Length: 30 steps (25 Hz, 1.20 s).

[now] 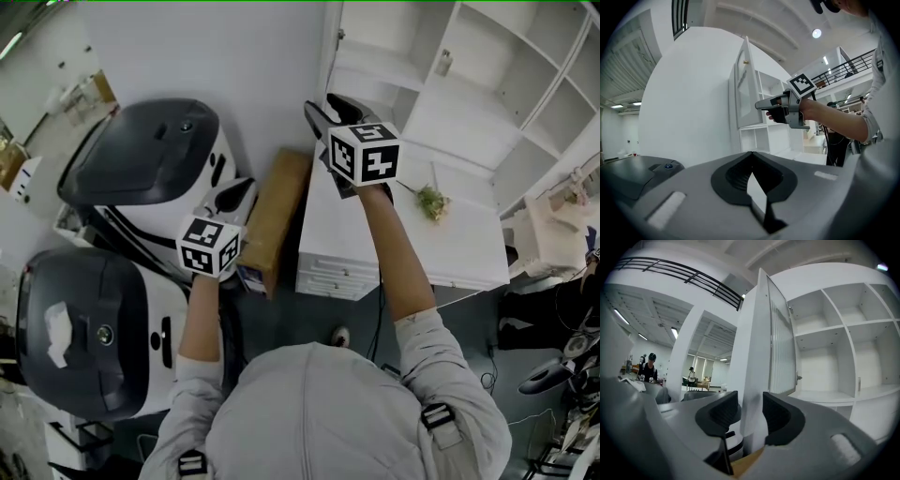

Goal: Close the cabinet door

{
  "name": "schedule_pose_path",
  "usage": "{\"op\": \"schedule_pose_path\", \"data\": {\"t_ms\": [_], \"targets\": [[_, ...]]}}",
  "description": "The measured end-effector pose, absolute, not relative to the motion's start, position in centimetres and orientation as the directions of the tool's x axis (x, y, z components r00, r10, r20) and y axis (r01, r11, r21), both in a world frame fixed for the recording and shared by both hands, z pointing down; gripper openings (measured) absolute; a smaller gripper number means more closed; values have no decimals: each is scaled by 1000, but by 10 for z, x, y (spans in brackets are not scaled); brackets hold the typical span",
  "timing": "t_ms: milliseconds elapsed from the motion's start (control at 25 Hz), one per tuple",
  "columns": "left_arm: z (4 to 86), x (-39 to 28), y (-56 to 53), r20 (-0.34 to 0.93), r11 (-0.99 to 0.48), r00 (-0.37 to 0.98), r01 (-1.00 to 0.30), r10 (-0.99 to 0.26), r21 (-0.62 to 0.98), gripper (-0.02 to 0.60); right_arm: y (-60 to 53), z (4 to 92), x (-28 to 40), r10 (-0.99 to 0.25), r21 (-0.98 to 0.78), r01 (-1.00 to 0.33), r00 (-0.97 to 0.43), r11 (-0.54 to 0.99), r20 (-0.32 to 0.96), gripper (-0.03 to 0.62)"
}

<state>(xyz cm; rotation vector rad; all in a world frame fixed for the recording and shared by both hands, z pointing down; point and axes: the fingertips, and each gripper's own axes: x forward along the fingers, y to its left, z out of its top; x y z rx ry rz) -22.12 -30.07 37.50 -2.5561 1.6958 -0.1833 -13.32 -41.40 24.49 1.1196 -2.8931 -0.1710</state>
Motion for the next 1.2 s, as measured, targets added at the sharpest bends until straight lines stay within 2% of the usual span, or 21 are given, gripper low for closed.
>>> {"op": "schedule_pose_path", "data": {"t_ms": [40,400,760,1200], "targets": [[375,-221,-303,64,-384,378,-915,-923,-126,18,-417,243,-132,-668,112,-664,-744,739,-10,139],[373,-196,-336,88,-406,397,-904,-914,-133,18,-415,242,-115,-591,150,-584,-807,798,4,114],[367,-141,-376,100,-475,465,-870,-880,-136,18,-421,241,-55,-555,139,-545,-831,827,43,87],[361,-73,-424,77,-482,476,-867,-876,-125,18,-473,241,34,-617,148,-605,-786,782,42,75]]}}
